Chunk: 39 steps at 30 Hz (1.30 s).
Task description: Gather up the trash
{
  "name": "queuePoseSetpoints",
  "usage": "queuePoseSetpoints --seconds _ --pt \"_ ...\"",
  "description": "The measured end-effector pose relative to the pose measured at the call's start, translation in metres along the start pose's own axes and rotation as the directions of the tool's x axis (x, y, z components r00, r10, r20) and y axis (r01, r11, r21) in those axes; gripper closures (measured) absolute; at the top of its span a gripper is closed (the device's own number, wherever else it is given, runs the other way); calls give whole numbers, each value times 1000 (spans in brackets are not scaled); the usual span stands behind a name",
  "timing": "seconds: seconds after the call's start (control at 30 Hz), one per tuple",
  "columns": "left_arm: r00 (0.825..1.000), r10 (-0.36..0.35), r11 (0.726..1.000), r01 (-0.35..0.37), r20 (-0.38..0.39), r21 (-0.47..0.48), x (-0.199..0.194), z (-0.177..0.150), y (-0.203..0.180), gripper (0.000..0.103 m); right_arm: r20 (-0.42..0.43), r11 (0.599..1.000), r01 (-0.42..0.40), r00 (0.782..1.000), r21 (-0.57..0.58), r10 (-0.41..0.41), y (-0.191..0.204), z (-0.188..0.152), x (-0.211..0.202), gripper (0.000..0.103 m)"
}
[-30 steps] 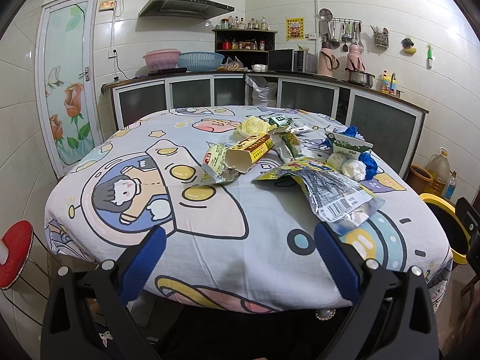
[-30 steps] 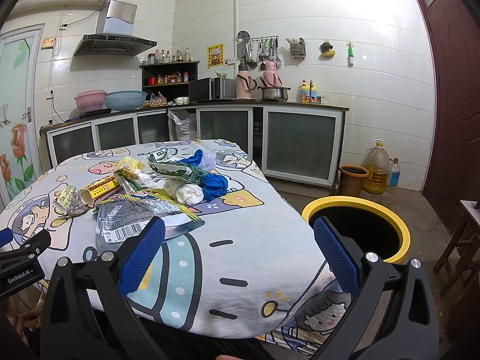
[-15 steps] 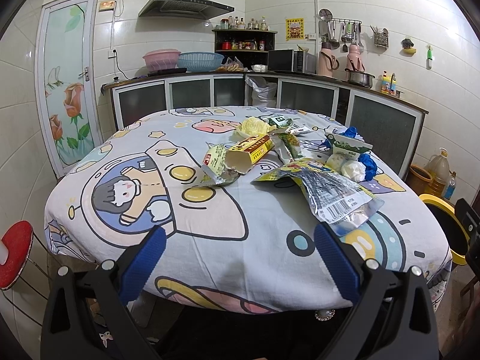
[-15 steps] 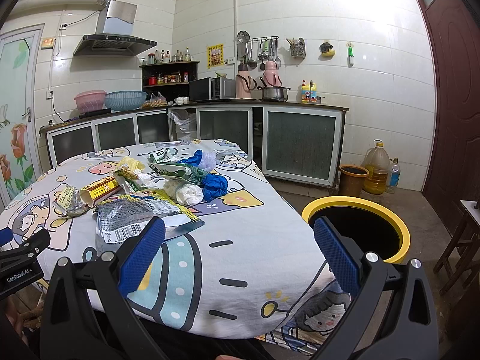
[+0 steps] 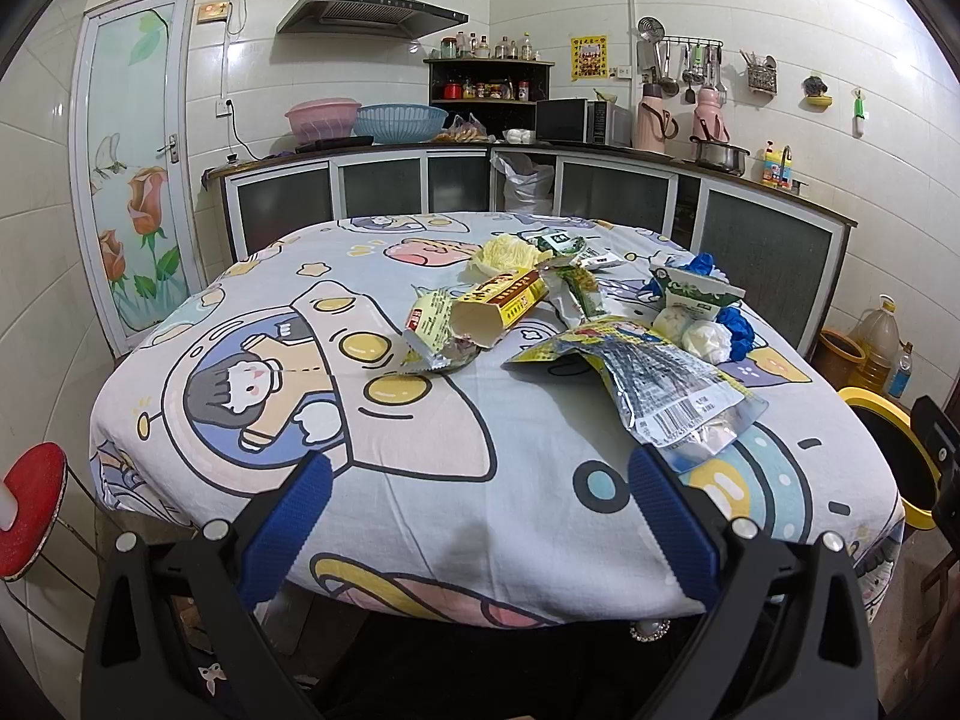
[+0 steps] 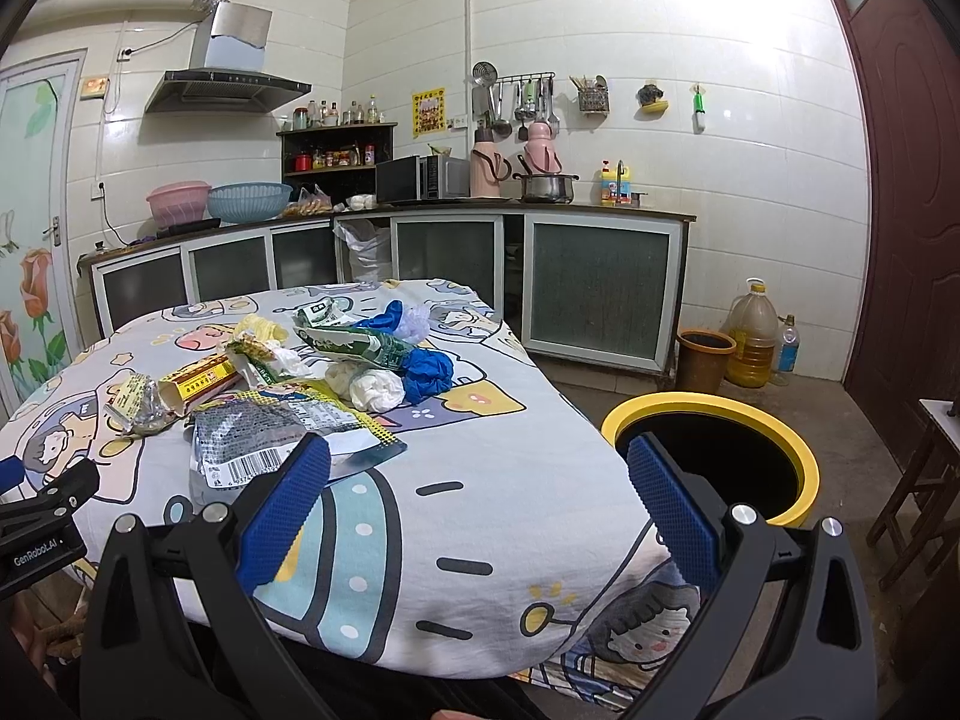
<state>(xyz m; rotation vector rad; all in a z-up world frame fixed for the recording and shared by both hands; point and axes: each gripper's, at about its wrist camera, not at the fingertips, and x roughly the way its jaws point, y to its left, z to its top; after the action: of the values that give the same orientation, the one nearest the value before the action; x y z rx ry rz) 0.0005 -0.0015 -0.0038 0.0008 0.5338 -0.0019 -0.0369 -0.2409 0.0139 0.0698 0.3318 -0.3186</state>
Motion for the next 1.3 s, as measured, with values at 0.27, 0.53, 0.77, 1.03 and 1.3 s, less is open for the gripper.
queuePoseSetpoints --seconds 0.27,0.53,0.77,1.03,1.3 --pt "1000 4 1000 -4 -1 0 0 1 -1 8 0 1000 1 1000 0 -1 -1 0 0 7" --pt "999 -37 999 37 -18 -12 1 0 2 8 18 998 52 998 34 -53 -17 7 4 7" --pt "984 -165 986 165 -60 -6 15 -12 1 8 66 998 -54 996 -16 55 -23 32 16 7" --pt "957 -269 963 266 -108 -40 42 -8 9 8 -23 974 -176 984 -145 175 0 54 59 7" --pt "964 -194 981 190 -184 -39 84 42 57 8 -157 883 -428 902 -191 403 22 69 100 7"
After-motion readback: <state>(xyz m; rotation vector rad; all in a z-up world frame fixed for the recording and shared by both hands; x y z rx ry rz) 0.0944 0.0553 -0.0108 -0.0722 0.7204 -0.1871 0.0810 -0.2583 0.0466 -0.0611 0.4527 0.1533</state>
